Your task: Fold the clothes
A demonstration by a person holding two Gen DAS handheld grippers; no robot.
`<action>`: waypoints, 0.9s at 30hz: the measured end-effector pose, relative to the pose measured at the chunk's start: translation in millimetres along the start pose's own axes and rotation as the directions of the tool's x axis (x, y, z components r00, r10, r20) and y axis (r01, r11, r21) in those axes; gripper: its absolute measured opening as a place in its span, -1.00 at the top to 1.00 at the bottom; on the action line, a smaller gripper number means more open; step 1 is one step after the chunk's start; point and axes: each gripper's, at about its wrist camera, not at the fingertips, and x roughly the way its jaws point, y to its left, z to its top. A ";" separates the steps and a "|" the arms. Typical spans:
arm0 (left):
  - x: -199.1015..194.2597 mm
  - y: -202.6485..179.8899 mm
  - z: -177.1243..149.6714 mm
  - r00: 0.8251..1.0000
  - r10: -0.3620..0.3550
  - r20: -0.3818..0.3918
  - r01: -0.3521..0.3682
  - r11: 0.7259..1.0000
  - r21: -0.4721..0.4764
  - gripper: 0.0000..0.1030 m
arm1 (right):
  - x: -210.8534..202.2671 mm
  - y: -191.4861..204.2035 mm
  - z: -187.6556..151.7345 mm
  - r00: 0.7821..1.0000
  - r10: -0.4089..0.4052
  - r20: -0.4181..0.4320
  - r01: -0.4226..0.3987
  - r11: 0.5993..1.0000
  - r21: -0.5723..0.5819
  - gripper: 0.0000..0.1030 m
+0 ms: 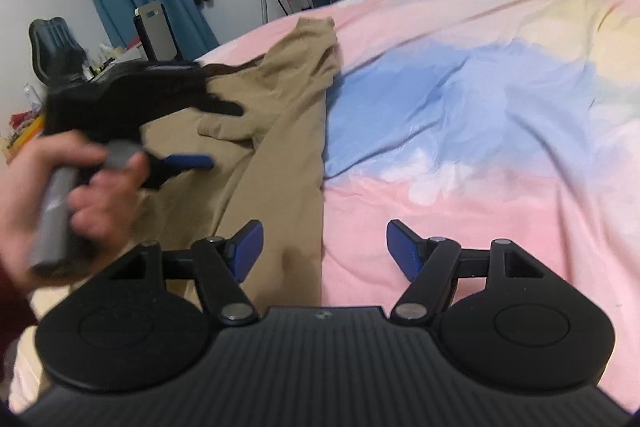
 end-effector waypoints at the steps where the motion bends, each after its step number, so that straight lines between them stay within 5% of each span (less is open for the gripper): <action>1: 7.8 -2.8 2.7 1.000 0.020 0.011 -0.021 1.000 0.013 -0.13 | 3.5 -1.4 -0.3 1.000 0.009 -0.007 -0.009 1.000 0.007 -0.36; 2: 11.4 -5.6 5.1 0.999 0.030 0.023 -0.030 0.999 0.030 0.03 | 7.0 -2.8 -0.6 1.000 0.018 -0.013 -0.017 1.000 0.014 -0.36; 4: 17.0 -11.2 9.8 0.998 0.043 0.048 -0.046 0.997 0.066 0.77 | 10.6 -4.2 -0.4 0.999 0.027 -0.020 -0.027 0.999 0.027 -0.36; 7: 16.5 -23.2 18.1 0.990 0.085 0.111 -0.100 0.985 0.143 0.94 | 14.1 -6.7 -1.6 0.999 0.041 -0.028 -0.039 0.998 0.049 -0.36; 12: 13.0 -40.8 30.6 0.953 0.191 0.234 -0.249 0.935 0.251 0.94 | 18.4 -7.7 -1.7 0.999 0.043 -0.032 -0.041 0.997 0.060 -0.36; 16: 36.7 -37.7 34.1 0.939 0.259 0.227 -0.319 0.903 0.288 0.93 | 18.7 -8.0 -2.0 0.999 0.037 -0.027 -0.035 0.998 0.056 -0.36; 22: 15.9 -34.0 20.9 0.946 0.186 0.266 -0.275 0.895 0.352 0.60 | 13.4 -4.9 0.1 0.999 0.041 0.021 -0.042 0.999 0.021 -0.36; 24: -5.1 -39.2 10.6 0.946 0.150 0.288 -0.256 0.891 0.374 0.39 | 9.1 -2.7 1.4 0.998 0.050 0.045 -0.050 0.999 0.009 -0.36; 27: -46.9 -43.1 -16.3 0.939 0.119 0.322 -0.249 0.882 0.401 0.35 | 0.6 2.4 3.0 0.995 0.057 0.088 -0.055 0.998 -0.016 -0.36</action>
